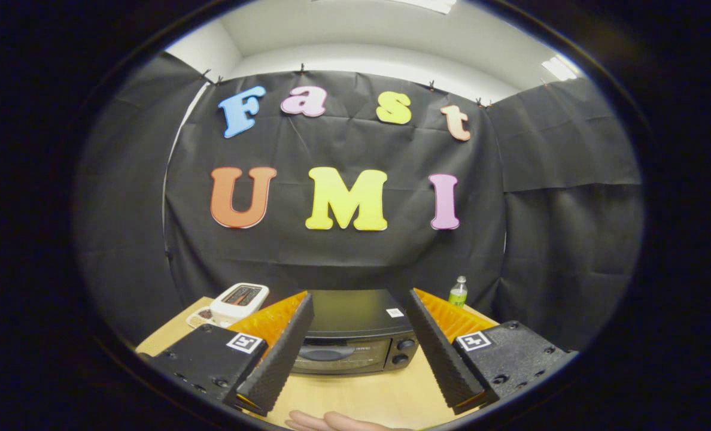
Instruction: Open the toaster oven, put the food inside, and close the toaster oven door.
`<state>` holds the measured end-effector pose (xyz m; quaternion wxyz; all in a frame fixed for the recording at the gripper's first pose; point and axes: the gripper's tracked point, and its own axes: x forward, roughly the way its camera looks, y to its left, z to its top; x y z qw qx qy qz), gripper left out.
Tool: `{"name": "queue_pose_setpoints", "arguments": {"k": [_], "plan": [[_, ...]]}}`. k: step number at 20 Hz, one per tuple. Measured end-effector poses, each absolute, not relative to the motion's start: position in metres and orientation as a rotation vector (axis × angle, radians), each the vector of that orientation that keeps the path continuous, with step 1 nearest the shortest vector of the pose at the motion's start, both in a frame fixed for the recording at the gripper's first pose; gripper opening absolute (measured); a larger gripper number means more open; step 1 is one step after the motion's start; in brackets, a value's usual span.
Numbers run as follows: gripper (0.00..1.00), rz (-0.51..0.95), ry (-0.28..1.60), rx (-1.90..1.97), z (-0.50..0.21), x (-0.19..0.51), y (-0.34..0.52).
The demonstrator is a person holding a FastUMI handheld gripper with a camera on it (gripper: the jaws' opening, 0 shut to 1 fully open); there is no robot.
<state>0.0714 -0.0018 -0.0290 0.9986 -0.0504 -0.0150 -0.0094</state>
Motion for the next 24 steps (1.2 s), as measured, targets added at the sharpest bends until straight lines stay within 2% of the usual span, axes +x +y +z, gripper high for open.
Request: {"name": "queue_pose_setpoints", "arguments": {"k": [10, 14, 18, 19, 24], "plan": [[1.0, 0.017, 0.204, -0.112, -0.127, 0.188, 0.019], [1.0, 0.065, 0.335, -0.067, -0.167, 0.196, 0.028], [1.0, 0.091, 0.333, -0.04, -0.168, 0.192, 0.029], [1.0, 0.102, 0.408, -0.049, -0.185, 0.188, 0.031], [1.0, 0.061, 0.339, -0.127, -0.183, 0.181, 0.029]]}}
